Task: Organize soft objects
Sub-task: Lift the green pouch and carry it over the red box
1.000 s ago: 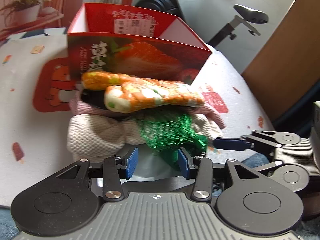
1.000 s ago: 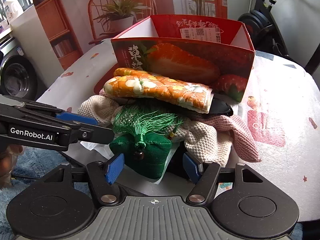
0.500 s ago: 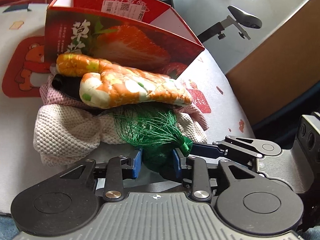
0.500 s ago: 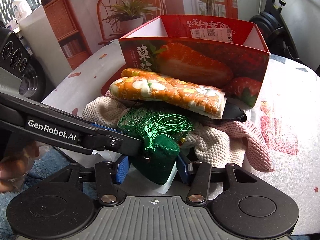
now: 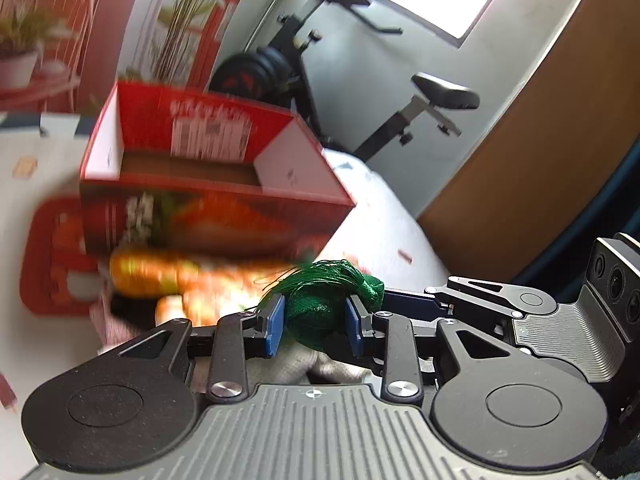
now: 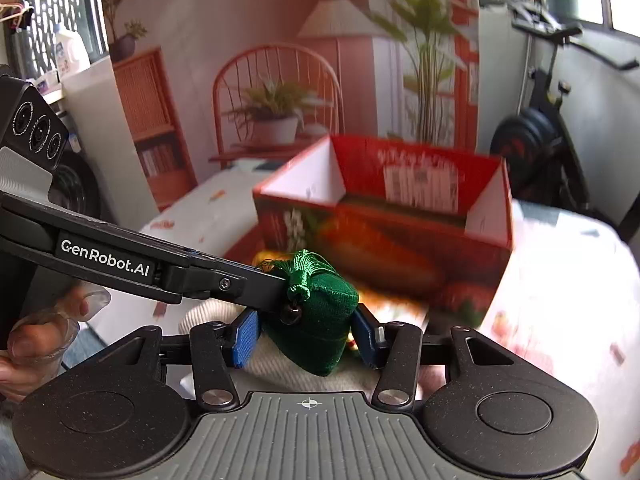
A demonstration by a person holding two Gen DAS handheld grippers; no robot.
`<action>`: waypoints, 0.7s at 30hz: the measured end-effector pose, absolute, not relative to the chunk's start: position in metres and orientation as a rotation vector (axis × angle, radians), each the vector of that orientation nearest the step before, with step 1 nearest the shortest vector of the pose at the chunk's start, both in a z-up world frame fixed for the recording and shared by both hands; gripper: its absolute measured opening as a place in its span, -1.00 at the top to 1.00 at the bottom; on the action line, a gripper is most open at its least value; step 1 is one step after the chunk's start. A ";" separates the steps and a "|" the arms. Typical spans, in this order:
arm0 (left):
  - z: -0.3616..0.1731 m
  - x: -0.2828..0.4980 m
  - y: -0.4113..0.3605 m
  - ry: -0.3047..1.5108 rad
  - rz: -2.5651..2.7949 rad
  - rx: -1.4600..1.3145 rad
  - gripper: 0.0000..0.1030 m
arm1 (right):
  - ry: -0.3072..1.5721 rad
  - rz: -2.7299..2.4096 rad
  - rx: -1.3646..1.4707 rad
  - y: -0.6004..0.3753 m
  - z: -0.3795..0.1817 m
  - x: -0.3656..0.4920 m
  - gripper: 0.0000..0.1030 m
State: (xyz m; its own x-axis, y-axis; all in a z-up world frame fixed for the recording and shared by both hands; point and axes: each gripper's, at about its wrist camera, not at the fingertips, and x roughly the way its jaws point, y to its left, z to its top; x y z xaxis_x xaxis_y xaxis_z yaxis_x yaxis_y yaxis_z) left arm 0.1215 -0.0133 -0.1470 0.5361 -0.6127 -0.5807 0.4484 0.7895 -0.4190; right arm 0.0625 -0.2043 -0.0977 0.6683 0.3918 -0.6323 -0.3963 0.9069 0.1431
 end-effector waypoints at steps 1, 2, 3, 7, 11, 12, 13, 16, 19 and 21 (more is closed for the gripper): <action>-0.138 0.123 -0.015 0.761 -0.638 -0.223 0.35 | 0.694 0.444 -0.012 -0.205 -0.091 0.066 0.10; -0.132 0.126 -0.016 0.749 -0.637 -0.220 0.35 | 0.681 0.444 -0.014 -0.207 -0.085 0.069 0.10; -0.126 0.130 -0.018 0.737 -0.636 -0.220 0.35 | 0.670 0.443 -0.017 -0.208 -0.080 0.072 0.10; -0.104 0.145 -0.024 0.690 -0.635 -0.217 0.35 | 0.617 0.433 -0.061 -0.210 -0.060 0.089 0.10; -0.081 0.160 -0.033 0.633 -0.630 -0.187 0.35 | 0.555 0.419 -0.099 -0.211 -0.040 0.107 0.09; -0.076 0.166 -0.035 0.618 -0.628 -0.180 0.35 | 0.542 0.417 -0.100 -0.212 -0.036 0.112 0.08; -0.072 0.170 -0.037 0.605 -0.626 -0.174 0.35 | 0.526 0.414 -0.100 -0.214 -0.032 0.118 0.08; -0.057 0.185 -0.043 0.571 -0.621 -0.164 0.35 | 0.487 0.404 -0.113 -0.218 -0.019 0.137 0.08; -0.044 0.199 -0.048 0.545 -0.613 -0.163 0.35 | 0.451 0.398 -0.132 -0.221 -0.008 0.155 0.08; -0.040 0.209 -0.053 0.530 -0.605 -0.159 0.35 | 0.426 0.398 -0.148 -0.225 -0.004 0.168 0.08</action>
State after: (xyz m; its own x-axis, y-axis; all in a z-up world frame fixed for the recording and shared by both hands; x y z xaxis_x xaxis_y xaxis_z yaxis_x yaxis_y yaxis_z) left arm 0.2090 -0.0525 -0.0400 0.6943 -0.5795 -0.4268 0.4998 0.8149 -0.2935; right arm 0.1678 -0.2247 -0.0040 0.8350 0.3443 -0.4292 -0.4055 0.9123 -0.0571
